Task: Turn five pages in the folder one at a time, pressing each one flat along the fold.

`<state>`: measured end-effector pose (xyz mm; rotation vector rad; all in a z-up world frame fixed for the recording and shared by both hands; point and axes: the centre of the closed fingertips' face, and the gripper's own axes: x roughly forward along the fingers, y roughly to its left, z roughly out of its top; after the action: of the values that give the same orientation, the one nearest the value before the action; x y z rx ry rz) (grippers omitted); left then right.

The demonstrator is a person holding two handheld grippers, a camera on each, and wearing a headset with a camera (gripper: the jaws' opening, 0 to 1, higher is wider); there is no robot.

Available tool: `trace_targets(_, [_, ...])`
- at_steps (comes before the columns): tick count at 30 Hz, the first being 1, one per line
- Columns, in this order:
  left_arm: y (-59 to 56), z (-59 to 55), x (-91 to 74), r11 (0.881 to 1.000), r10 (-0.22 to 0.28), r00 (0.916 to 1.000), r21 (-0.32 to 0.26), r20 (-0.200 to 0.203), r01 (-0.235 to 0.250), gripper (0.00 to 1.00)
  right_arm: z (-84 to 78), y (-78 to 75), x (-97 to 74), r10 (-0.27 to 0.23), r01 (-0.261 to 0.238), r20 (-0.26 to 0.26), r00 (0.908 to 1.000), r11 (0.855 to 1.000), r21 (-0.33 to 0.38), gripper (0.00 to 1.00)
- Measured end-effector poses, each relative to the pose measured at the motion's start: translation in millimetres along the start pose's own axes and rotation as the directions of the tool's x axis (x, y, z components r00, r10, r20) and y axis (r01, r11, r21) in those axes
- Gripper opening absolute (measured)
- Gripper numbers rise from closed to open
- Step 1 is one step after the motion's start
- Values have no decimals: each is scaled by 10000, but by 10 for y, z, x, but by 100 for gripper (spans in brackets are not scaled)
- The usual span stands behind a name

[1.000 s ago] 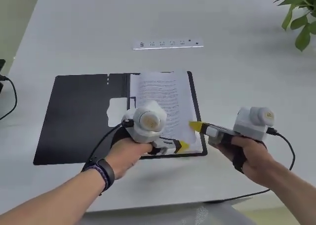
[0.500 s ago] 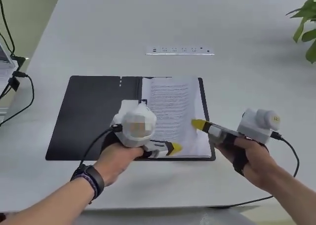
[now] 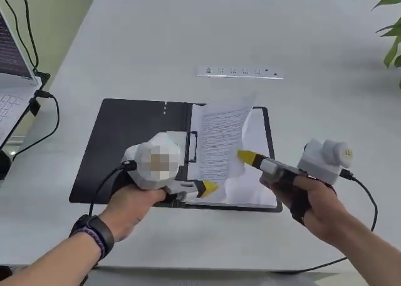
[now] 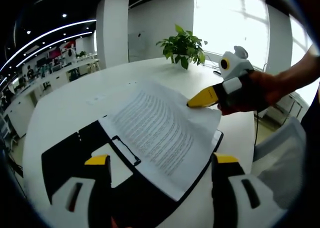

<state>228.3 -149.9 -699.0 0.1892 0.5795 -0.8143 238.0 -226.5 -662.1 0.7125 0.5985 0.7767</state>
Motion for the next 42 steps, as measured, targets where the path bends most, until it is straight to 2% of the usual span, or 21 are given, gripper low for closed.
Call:
trace_targets(4, [93,-5,-108,9998,161,9998,-94,111,-160,82,19,115,109,307,-307,29,9995,9995,67,0])
trace_targets(8, [201,-41,-231,9992,370,9992,-154,149,-367,82,-5,226,260,589,-590,-265,9979,9982,-66,0])
trace_targets(12, [298,-69,-352,9982,564,9982,-225,189,-560,82,15,274,410,890,-901,-472,9949,9957,-232,0])
trace_targets(16, [411,-111,-473,9958,783,9966,-488,245,-771,81,-54,357,595,1154,-1178,-743,9905,9926,-285,0])
trace_targets(21, [511,-141,-608,9931,1026,9941,-615,355,-1003,81,-167,492,803,1456,-1503,-1135,9828,9880,-346,0])
trace_targets(30, [657,-224,-874,9874,1403,9889,-811,491,-1361,82,-334,693,1150,1923,-2048,-1864,9635,9775,-499,0])
trace_targets(37, [744,-305,-1058,9782,1755,9824,-1233,636,-1668,82,-516,747,1330,2076,-2176,-2155,9542,9757,-237,0])
trace_targets(42, [795,-366,-1191,9723,1990,9777,-1385,679,-1882,82,-673,806,1449,2203,-2313,-2538,9418,9728,-140,0])
